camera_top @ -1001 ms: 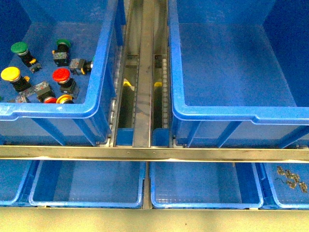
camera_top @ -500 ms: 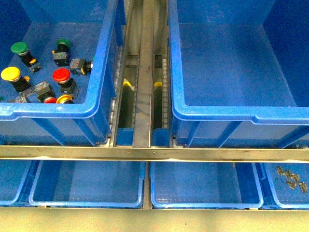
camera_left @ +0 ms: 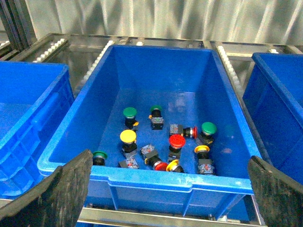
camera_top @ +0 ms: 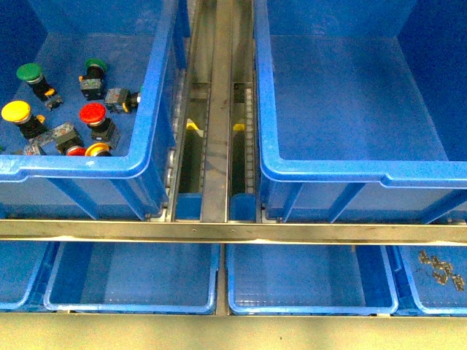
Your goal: Pick red and yellow buttons and place in box
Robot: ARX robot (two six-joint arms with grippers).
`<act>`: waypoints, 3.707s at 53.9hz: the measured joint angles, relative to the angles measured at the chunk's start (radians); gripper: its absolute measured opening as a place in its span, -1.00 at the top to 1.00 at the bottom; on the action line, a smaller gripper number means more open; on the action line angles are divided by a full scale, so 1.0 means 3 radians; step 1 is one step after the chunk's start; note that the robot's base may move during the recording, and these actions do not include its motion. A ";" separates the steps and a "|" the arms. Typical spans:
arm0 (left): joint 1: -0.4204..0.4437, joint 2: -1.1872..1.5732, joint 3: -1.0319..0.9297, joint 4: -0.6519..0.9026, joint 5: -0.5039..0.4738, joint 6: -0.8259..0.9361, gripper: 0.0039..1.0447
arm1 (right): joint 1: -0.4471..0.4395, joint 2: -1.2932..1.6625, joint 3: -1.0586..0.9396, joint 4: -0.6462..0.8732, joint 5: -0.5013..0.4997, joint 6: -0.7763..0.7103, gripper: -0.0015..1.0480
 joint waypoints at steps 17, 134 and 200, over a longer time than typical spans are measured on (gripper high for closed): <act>0.0000 0.0000 0.0000 0.0000 0.0000 0.0000 -0.85 | 0.0000 0.0000 0.0000 0.0000 0.0000 0.0000 -0.89; 0.0827 0.3513 0.2108 -0.0341 0.1774 0.0314 -0.85 | 0.0000 0.0000 0.0000 0.0000 -0.0001 0.0000 -0.89; 0.0062 0.7233 0.4047 0.0378 0.0785 0.1419 -0.85 | 0.0000 0.0000 0.0000 0.0000 0.0000 0.0000 -0.89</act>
